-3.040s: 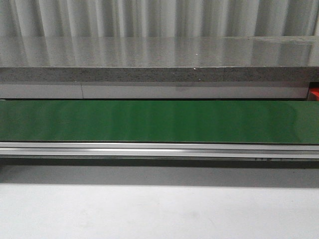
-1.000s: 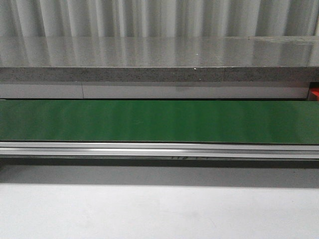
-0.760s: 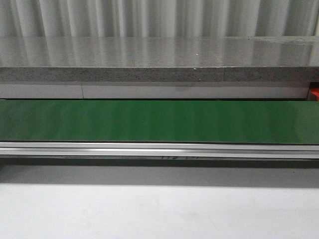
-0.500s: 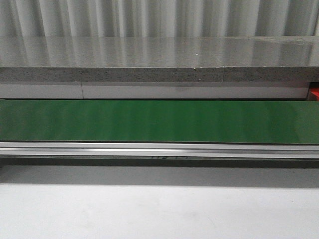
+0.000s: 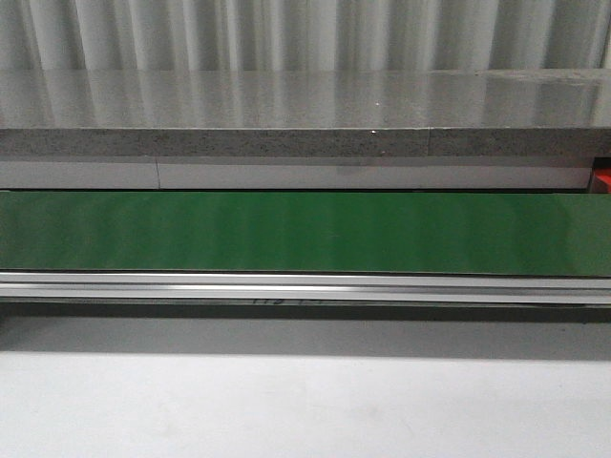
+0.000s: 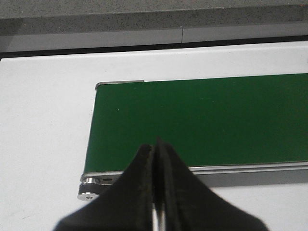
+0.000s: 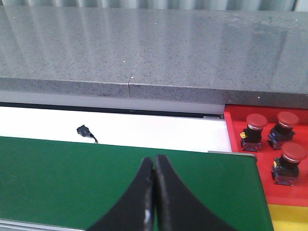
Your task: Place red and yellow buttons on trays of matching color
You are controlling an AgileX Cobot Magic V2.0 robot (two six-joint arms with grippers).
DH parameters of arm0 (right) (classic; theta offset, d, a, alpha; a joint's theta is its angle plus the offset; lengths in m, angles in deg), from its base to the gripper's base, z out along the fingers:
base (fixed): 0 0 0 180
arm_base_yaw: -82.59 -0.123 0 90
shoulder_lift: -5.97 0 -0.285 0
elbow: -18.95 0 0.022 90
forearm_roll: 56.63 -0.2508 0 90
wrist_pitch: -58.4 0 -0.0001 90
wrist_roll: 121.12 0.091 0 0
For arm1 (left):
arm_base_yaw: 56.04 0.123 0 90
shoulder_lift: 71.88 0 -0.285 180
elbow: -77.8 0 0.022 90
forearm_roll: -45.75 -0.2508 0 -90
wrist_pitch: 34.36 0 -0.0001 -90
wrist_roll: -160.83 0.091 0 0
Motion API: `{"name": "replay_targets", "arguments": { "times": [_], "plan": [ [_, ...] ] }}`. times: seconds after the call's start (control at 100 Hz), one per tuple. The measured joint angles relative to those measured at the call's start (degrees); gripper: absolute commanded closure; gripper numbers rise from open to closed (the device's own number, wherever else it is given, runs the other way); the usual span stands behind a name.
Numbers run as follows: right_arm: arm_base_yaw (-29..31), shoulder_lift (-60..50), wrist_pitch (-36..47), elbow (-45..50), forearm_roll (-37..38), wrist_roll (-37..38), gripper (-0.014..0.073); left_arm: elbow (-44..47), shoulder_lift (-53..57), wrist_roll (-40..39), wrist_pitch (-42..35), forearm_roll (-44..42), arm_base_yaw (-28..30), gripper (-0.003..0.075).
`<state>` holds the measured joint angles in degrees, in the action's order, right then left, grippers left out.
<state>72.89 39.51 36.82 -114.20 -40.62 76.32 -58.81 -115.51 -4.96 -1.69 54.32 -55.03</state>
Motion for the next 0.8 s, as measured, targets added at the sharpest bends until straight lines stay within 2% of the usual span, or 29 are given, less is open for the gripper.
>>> {"name": "replay_targets", "arguments": {
  "times": [0.48, 0.62, 0.8],
  "plan": [
    [0.0, 0.0, 0.1, 0.0, 0.0, -0.39, 0.0662, 0.0, 0.0, 0.0, 0.0, 0.0, 0.0, 0.0741],
    [0.33, -2.27, 1.61, 1.91, -1.79, -5.0, 0.0662, 0.0, 0.0, 0.0, 0.0, 0.0, 0.0, 0.0741],
    [4.79, -8.76, 4.56, 8.19, -10.53, -13.77, 0.0662, 0.0, 0.0, 0.0, 0.0, 0.0, 0.0, 0.0741]
  ]
}}
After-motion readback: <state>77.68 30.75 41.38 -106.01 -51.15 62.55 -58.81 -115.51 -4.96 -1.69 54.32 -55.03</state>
